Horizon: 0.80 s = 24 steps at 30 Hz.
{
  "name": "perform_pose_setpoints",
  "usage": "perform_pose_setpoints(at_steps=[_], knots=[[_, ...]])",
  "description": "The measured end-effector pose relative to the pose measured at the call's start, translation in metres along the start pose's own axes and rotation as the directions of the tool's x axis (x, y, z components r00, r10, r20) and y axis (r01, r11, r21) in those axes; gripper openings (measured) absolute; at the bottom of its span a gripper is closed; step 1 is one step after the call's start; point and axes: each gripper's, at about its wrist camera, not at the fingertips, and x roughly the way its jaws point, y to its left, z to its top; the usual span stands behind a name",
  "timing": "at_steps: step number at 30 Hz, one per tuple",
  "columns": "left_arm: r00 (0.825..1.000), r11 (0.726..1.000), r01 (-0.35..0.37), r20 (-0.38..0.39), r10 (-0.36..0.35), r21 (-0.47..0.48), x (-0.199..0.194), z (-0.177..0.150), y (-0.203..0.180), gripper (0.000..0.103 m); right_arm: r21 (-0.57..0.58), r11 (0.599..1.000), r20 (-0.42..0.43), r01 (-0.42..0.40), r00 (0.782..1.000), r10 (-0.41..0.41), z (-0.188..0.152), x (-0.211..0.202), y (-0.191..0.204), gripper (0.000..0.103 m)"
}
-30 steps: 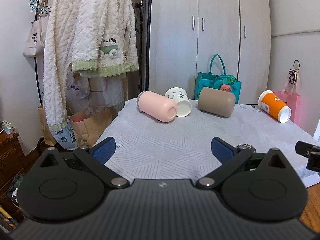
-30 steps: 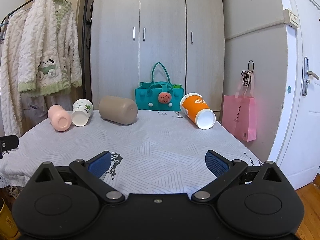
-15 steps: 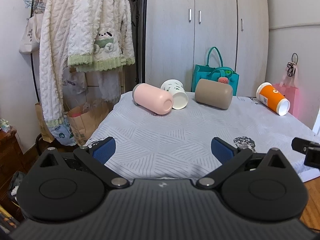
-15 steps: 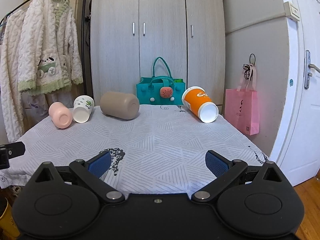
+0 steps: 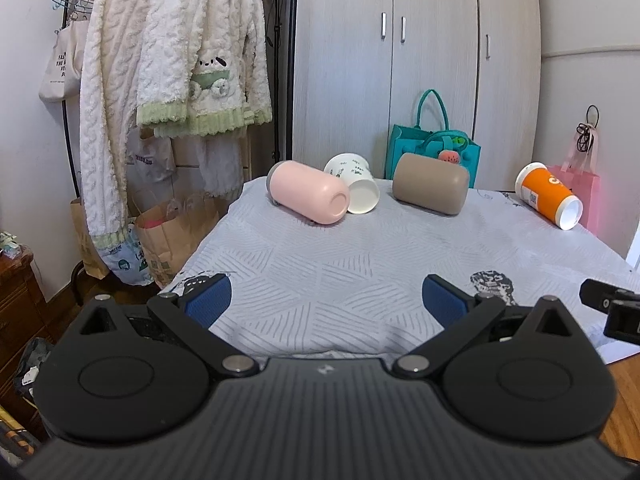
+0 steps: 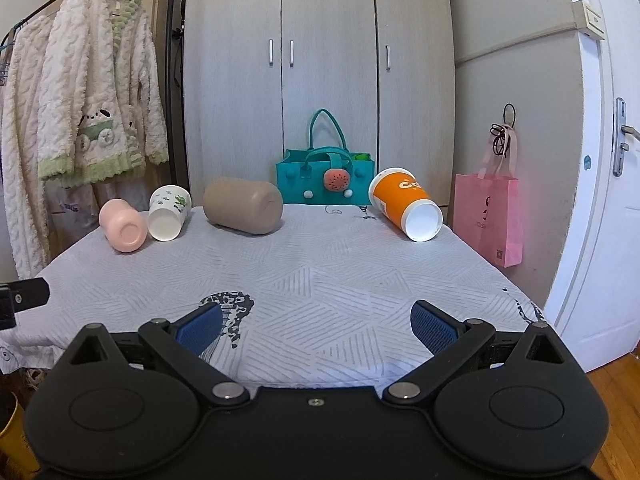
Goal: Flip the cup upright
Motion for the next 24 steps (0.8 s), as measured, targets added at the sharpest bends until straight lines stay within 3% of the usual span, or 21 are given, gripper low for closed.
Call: perform_pose_setpoints(at_steps=[17,24], knots=[[1.0,1.0,-0.006,-0.008,0.006,-0.002,0.005,-0.001,0.001,0.103,-0.014,1.0,-0.01,-0.007,1.0,0.006,-0.001,0.0,0.003,0.102],[1.0,0.999,-0.007,-0.027,0.006,-0.036,0.003,0.019,0.016,0.103,-0.042,0.999,-0.005,0.007,1.0,-0.007,0.009,0.0,0.008,0.102]])
